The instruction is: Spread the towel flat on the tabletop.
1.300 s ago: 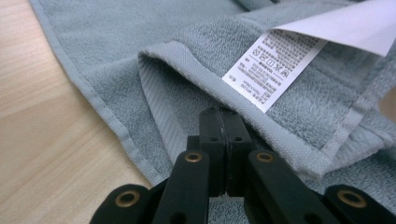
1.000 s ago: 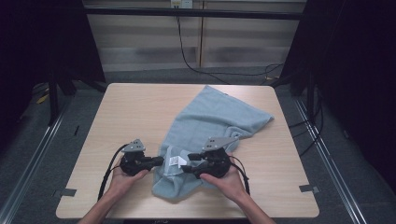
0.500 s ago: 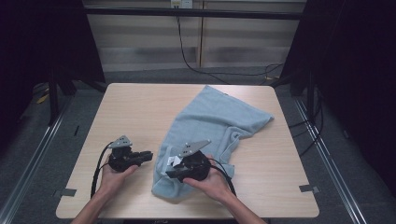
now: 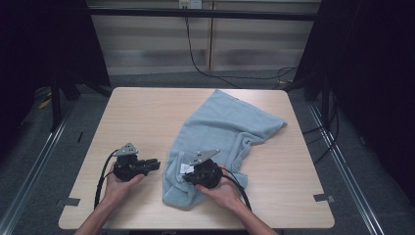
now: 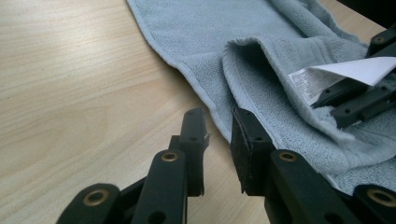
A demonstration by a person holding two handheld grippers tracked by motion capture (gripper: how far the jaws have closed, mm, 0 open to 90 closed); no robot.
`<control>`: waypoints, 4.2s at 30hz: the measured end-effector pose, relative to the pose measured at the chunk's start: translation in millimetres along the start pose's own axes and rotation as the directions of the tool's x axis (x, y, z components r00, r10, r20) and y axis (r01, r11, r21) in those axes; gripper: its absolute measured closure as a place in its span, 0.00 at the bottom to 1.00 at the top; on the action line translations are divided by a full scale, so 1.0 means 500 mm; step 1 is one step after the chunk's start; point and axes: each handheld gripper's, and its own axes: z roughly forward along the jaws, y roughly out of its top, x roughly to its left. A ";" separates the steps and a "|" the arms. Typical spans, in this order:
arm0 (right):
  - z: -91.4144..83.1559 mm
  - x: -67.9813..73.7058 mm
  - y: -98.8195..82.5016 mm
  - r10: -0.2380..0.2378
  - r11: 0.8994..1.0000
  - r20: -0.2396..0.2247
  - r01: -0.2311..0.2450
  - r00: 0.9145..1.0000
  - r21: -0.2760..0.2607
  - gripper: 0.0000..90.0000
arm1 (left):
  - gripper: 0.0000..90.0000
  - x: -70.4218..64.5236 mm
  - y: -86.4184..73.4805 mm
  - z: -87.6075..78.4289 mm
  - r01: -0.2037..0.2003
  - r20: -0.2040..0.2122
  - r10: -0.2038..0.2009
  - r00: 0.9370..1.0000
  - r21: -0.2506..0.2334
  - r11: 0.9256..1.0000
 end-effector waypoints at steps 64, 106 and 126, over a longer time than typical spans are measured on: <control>-0.261 -0.217 -0.202 0.325 0.933 0.188 -0.282 0.927 -0.222 0.98 | 0.63 -0.100 0.064 0.186 -0.125 0.176 0.104 0.979 0.110 0.986; -0.349 -0.176 -0.184 0.330 0.899 0.148 -0.263 0.932 -0.351 0.98 | 0.86 -0.060 0.074 0.054 -0.069 0.156 0.070 0.985 -0.008 0.998; -0.333 -0.191 -0.203 0.351 0.900 0.145 -0.290 0.925 -0.326 0.98 | 0.74 -0.070 0.013 0.096 -0.215 0.116 0.199 0.973 0.158 0.964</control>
